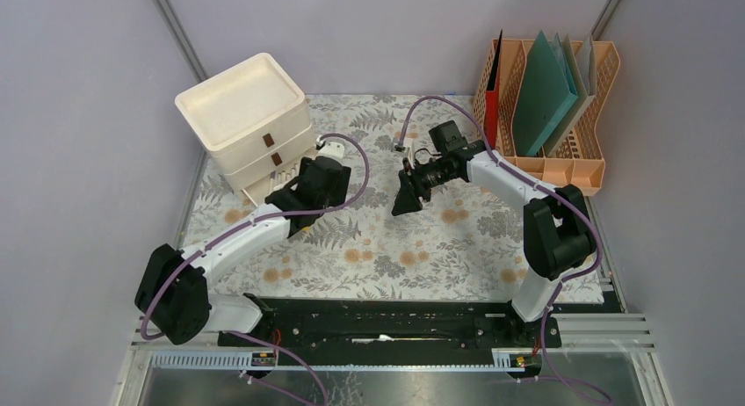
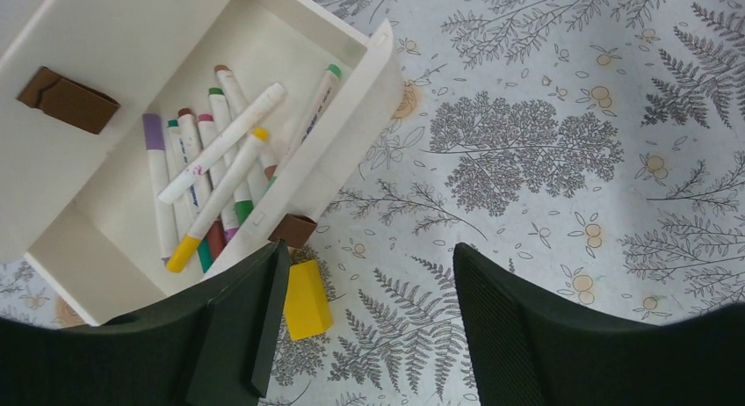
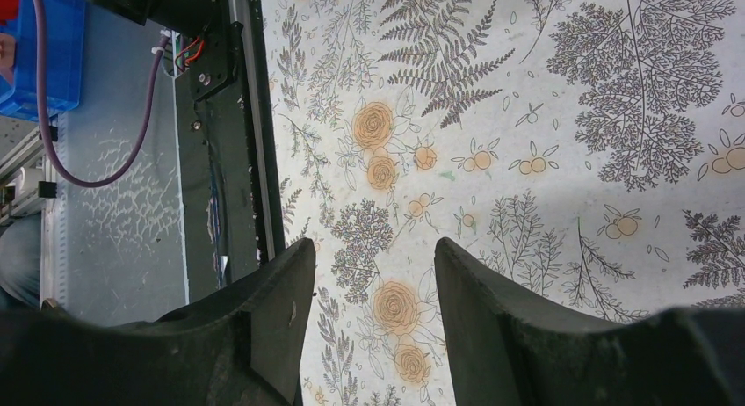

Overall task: Organize the desk
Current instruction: Close the drawer in the storage box.

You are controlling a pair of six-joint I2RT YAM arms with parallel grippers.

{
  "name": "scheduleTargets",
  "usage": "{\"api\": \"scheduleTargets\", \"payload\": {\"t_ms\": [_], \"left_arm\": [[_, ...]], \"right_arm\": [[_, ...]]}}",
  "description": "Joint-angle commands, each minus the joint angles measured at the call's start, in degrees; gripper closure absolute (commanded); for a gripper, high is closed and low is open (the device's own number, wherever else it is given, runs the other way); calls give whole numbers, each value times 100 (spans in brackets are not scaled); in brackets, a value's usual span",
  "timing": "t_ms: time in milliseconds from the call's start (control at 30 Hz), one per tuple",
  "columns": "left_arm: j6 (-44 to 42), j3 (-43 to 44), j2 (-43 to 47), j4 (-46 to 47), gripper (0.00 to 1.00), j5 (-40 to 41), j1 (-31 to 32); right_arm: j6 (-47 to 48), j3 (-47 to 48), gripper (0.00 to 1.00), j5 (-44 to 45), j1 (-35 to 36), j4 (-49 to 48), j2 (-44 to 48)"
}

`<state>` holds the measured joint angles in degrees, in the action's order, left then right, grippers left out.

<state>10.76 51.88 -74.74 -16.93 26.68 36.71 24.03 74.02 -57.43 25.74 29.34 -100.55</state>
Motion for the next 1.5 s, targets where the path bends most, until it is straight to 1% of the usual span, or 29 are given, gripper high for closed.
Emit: {"api": "scheduleTargets", "payload": {"t_ms": [0,67,200,233,400,533,567,600,633,700,733,767,833,900,1067,1200,1333,1433,1467], "left_arm": [[-13,-110,-205,381,33,-140,-6],[-64,-117,-436,395,43,14,-6],[-171,-27,-999,362,93,436,-6],[-209,12,-1170,345,100,620,-6],[-613,287,-2139,370,100,1724,-6],[-1102,551,-2947,763,100,2903,-78],[-1222,635,-3075,843,99,3082,-141],[-1299,714,-3179,941,94,3175,-242],[-1365,768,-3243,1093,88,3186,-344],[-1488,842,-3339,1372,79,3113,-557],[-1525,873,-3391,1510,71,3070,-665],[-1533,929,-3432,1588,65,2981,-772],[-1514,1099,-3506,1616,54,2866,-919],[-1581,1224,-3554,1673,47,2740,-1007],[-1650,1427,-3539,1821,33,2645,-1118],[-1453,1463,-3279,1728,27,2298,-1174],[-1119,1411,-2749,1514,25,1760,-1168],[-836,1342,-2302,1338,24,1155,-1166],[-759,1286,-2154,1298,24,800,-1166]], "right_arm": [[105,26,40,48,-57,63,273],[117,25,40,48,-55,69,282],[132,25,40,32,-67,81,282],[135,25,40,30,-69,80,282],[143,25,41,13,-76,82,287],[154,23,41,4,-81,89,296],[154,18,41,4,-78,89,299],[161,20,41,4,-78,89,305],[163,16,41,7,-84,89,309],[172,16,41,5,-96,97,327],[179,16,41,2,-103,98,333],[177,16,41,-4,-111,99,333],[188,16,41,-12,-125,102,336],[190,16,41,-14,-139,107,335],[201,16,41,-14,-174,116,369],[219,16,41,1,-212,129,404],[241,16,41,36,-235,133,440],[257,23,41,50,-257,142,449],[267,31,41,56,-254,150,449]]}}
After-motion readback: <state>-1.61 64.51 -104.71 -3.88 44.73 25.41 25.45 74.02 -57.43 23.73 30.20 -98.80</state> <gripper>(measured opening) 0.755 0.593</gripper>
